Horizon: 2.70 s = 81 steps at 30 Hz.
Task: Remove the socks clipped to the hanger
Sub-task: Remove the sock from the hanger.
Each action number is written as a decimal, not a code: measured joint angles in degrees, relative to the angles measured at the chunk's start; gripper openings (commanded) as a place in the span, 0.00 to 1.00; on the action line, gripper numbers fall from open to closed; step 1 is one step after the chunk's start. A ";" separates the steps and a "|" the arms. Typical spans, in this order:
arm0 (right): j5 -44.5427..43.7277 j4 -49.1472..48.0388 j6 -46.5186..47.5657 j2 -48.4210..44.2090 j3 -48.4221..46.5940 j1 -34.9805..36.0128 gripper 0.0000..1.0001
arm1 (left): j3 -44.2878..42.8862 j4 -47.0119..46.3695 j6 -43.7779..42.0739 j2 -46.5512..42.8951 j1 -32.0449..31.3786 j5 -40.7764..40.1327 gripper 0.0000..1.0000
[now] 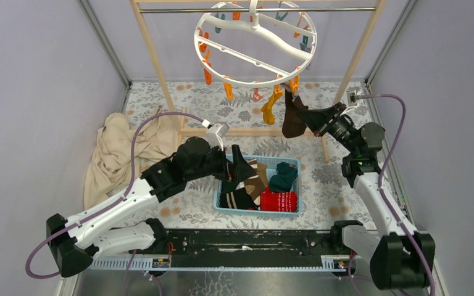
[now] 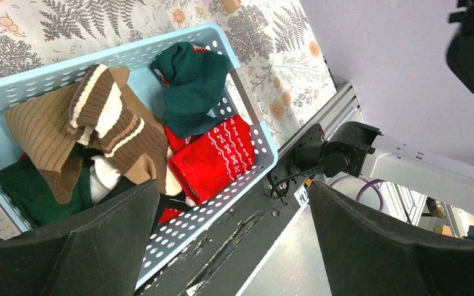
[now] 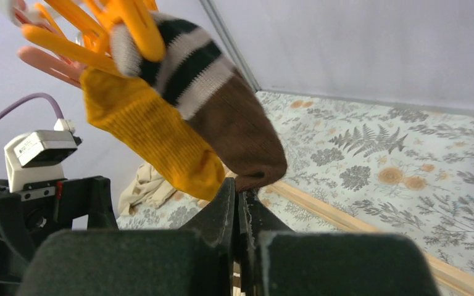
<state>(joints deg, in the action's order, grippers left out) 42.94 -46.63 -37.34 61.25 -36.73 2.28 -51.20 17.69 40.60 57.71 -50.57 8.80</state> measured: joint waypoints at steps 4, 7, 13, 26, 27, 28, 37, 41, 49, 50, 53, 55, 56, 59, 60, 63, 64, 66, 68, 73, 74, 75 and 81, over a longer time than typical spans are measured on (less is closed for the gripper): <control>-3.63 12.70 5.09 -7.76 -2.64 0.00 0.00 | -0.33 -0.13 0.07 0.00 0.00 -0.04 0.99; -5.88 19.30 6.84 -11.06 -4.20 0.00 0.00 | -0.46 -0.26 0.39 0.00 0.00 -0.07 0.99; -6.82 29.03 6.67 -14.91 -4.98 0.00 0.00 | -0.50 -0.70 0.72 -0.02 0.00 -0.07 0.99; -0.66 35.98 -2.49 -19.89 -8.04 0.00 0.00 | -0.28 -5.42 1.62 -1.03 0.00 0.00 0.99; -0.13 36.15 -3.19 -20.02 -8.52 0.00 0.00 | -0.17 -6.01 1.77 -1.14 0.00 0.04 0.99; 0.24 36.22 -3.91 -20.06 -9.03 0.00 0.00 | -0.04 -6.60 1.95 -1.22 0.00 0.07 0.99; 4.35 33.77 -13.46 -18.16 -10.95 0.00 0.00 | 1.03 -13.31 2.34 -0.90 -1.99 0.68 0.99; 6.34 29.00 -19.50 -17.03 -10.01 0.00 0.00 | 1.86 -17.55 2.10 0.07 -2.67 0.83 0.99; 10.08 22.08 -28.63 -15.65 -9.03 0.00 0.00 | 4.66 -25.27 0.74 1.64 -2.78 0.83 0.99; 10.43 21.53 -29.42 -15.45 -8.98 0.00 0.00 | 4.96 -26.32 0.48 1.70 -2.78 0.81 0.99; 11.47 20.15 -31.43 -14.71 -8.70 0.00 0.00 | 5.27 -28.83 -0.59 1.81 -2.95 0.46 0.99; 12.24 19.63 -32.65 -14.23 -8.41 0.00 0.00 | 5.29 -30.38 -1.53 1.86 -3.04 0.00 0.99; 12.48 19.28 -33.20 -13.99 -8.22 0.00 0.00 | 5.29 -31.30 -1.95 1.92 -3.06 -0.17 0.99; 13.55 18.56 -34.71 -13.33 -7.48 0.00 0.00 | 5.29 -34.05 -3.19 2.56 -3.08 -0.37 0.99; 13.77 18.45 -35.10 -13.14 -7.21 0.00 0.00 | 5.27 -34.97 -3.61 3.06 -3.13 -0.46 0.99; 14.38 18.01 -36.13 -12.63 -6.56 0.00 0.00 | 5.16 -36.39 -4.52 4.85 -3.54 -0.76 0.99; 14.84 17.81 -36.48 -12.44 -6.47 0.00 0.00 | 5.05 -36.79 -4.79 5.66 -3.78 -0.90 0.99; 15.26 17.35 -37.18 -12.11 -6.34 0.00 0.00 | 4.87 -37.70 -5.38 7.30 -4.17 -1.16 0.99; 15.37 16.46 -38.07 -11.87 -6.21 0.00 0.00 | 4.61 -38.07 -5.86 8.57 -4.61 -1.49 0.99; 16.33 14.80 -39.69 -11.23 -6.01 0.02 0.00 | 4.39 -40.54 -6.91 10.05 -5.38 -2.10 0.99; 16.39 14.45 -39.80 -11.15 -5.81 0.07 0.00 | 4.35 -41.11 -6.93 10.21 -5.44 -2.16 0.99; 16.55 14.34 -39.95 -11.13 -5.64 0.15 0.00 | 4.24 -41.68 -6.99 10.40 -5.49 -2.23 0.99; 16.72 14.19 -40.11 -10.40 -4.48 0.72 0.00 | 2.05 -43.91 -7.19 11.93 -6.43 -2.23 0.89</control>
<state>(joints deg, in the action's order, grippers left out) 59.66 -32.45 -77.45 50.85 -41.21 3.01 -49.15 -26.22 33.41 69.65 -56.99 6.57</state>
